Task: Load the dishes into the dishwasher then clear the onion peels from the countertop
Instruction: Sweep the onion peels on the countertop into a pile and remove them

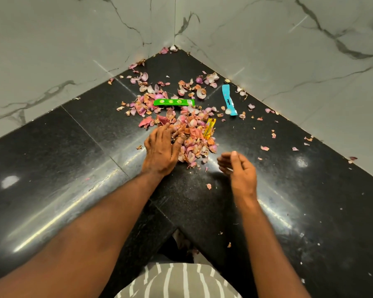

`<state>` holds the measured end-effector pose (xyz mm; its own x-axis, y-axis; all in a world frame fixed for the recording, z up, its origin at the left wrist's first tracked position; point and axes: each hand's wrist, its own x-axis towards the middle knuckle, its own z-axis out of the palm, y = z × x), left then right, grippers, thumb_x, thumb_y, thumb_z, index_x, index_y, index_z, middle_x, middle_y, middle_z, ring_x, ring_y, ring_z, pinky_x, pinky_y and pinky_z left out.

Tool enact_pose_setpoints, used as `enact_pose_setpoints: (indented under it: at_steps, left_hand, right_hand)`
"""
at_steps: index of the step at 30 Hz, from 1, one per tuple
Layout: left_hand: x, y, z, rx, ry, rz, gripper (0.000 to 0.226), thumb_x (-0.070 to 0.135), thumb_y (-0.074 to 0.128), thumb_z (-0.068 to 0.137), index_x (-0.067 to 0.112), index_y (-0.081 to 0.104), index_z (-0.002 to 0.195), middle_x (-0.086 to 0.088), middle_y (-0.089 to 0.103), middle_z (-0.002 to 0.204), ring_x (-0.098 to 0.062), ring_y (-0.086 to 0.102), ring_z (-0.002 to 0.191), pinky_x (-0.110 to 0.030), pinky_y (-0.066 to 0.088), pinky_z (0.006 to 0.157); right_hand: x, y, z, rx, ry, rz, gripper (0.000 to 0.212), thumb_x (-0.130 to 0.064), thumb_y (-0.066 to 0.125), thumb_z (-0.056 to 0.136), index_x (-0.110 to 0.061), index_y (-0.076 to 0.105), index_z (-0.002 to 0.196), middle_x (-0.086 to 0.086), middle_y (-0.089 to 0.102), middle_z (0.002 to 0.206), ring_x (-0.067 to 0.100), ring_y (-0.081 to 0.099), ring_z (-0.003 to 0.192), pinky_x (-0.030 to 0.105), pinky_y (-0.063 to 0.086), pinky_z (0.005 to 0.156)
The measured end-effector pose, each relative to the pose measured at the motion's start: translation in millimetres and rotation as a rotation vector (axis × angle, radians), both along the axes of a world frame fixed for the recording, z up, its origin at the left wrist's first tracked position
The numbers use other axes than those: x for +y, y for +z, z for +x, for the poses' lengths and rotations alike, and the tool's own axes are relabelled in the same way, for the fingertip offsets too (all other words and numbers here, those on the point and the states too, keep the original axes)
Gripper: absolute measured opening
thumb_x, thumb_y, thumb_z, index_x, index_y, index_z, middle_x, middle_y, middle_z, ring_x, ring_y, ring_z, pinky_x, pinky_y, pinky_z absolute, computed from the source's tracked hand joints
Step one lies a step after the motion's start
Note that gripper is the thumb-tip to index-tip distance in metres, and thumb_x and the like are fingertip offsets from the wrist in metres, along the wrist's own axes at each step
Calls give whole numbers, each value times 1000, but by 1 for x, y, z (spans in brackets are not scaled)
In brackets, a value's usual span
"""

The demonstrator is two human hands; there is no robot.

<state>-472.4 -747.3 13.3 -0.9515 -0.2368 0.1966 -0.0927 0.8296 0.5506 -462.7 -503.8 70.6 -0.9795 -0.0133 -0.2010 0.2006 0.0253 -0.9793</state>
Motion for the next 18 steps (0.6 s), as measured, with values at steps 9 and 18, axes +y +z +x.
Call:
enact_pose_setpoints:
  at_steps: [9,18]
  left_hand:
    - [0,1,0,-13,7,-8,62,64,21,103,26,44,146,-2,40,154,-22,27,146,-50,27,116]
    - [-1,1,-1,-24,-4,-9,58,61,25,104,26,44,146,-2,40,154,-22,27,146,-50,27,116]
  right_hand:
    - [-3,5,-16,-300,578,419,65,-63,44,101,-7,77,98,10,79,88,29,77,81,42,64,79]
    - [14,32,-27,-23,416,21,39,-34,53,107,-2,75,109,14,77,110,28,72,109,40,58,99]
